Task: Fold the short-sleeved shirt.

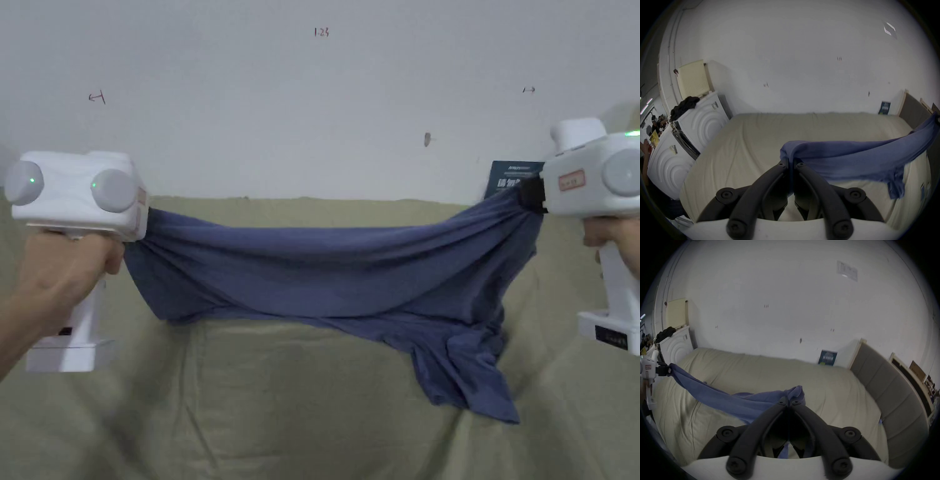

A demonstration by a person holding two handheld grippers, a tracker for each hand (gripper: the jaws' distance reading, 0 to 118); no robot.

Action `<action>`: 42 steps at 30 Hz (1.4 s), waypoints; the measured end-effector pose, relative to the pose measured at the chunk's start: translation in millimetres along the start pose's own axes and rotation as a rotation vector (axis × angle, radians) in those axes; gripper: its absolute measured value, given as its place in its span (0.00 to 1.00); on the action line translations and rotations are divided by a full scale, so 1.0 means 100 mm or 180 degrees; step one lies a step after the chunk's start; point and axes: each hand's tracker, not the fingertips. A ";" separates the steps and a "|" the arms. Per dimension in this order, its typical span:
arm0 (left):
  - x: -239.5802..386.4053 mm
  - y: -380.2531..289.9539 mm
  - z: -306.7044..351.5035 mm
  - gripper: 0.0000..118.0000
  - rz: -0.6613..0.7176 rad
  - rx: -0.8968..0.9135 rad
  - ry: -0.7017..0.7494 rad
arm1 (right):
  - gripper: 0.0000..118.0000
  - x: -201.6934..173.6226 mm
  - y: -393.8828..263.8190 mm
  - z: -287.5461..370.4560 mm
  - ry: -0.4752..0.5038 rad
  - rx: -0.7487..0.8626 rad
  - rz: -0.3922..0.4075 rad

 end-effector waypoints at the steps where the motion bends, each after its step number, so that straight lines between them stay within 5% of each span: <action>1: -0.01 -0.16 0.00 0.01 0.0013 -0.0066 -0.0042 | 0.02 -0.01 -0.20 0.06 0.0036 -0.0079 -0.0053; 13: -0.48 -1.96 0.82 0.01 0.0025 -0.0471 -0.0269 | 0.02 -0.31 -2.13 1.36 0.0366 -0.0551 -0.0025; 20: -0.73 -2.72 1.29 0.01 0.0071 -0.0615 -0.0363 | 0.02 -0.35 -2.86 1.81 0.0462 -0.0690 -0.0211; 42: -1.06 -3.76 1.70 0.01 0.0213 -0.0776 -0.0545 | 0.02 -0.31 -3.85 2.31 0.0502 -0.0944 -0.0532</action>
